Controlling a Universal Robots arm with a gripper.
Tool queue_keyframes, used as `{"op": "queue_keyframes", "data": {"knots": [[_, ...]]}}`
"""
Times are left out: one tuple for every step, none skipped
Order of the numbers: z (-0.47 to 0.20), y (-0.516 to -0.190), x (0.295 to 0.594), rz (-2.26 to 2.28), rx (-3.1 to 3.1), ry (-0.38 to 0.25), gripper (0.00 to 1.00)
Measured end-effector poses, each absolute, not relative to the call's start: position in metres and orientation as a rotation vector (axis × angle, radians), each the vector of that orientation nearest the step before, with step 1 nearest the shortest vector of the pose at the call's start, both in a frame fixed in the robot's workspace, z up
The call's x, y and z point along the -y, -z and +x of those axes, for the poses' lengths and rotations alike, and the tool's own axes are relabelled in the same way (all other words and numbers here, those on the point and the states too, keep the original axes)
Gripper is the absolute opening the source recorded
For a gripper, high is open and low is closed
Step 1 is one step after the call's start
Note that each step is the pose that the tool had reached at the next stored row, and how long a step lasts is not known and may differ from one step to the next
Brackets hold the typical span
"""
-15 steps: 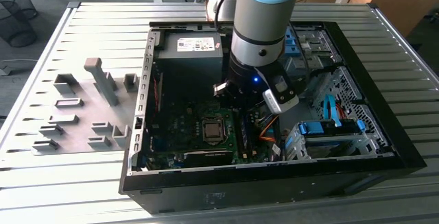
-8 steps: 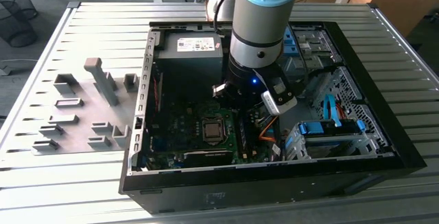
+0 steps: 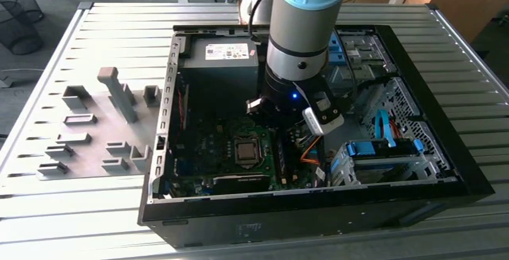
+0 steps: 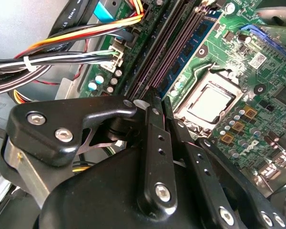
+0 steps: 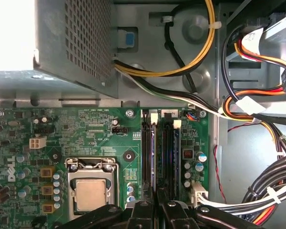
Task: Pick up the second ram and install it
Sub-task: 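Insert the second ram into the second slot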
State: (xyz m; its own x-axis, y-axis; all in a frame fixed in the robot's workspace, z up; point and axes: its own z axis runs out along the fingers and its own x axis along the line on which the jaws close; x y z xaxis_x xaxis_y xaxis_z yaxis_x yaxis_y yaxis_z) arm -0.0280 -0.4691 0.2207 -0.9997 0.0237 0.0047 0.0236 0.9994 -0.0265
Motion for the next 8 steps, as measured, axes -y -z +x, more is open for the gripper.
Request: {"op": "queue_keyframes", "data": {"knots": [[-0.028, -0.2206, 0.4695, -0.04, 3.136, -0.041, 0.14], [-0.028, -0.2206, 0.4699, -0.043, 3.136, -0.041, 0.14], [-0.028, -0.2205, 0.4701, -0.046, 3.136, -0.041, 0.14], [-0.028, -0.2203, 0.4701, -0.049, 3.136, -0.041, 0.14], [-0.028, -0.22, 0.4701, -0.051, 3.136, -0.041, 0.14], [-0.028, -0.2196, 0.4702, -0.054, 3.136, -0.041, 0.14], [-0.028, -0.219, 0.4701, -0.058, 3.136, -0.041, 0.14], [-0.028, -0.2185, 0.4702, -0.061, 3.136, -0.04, 0.14]]}}
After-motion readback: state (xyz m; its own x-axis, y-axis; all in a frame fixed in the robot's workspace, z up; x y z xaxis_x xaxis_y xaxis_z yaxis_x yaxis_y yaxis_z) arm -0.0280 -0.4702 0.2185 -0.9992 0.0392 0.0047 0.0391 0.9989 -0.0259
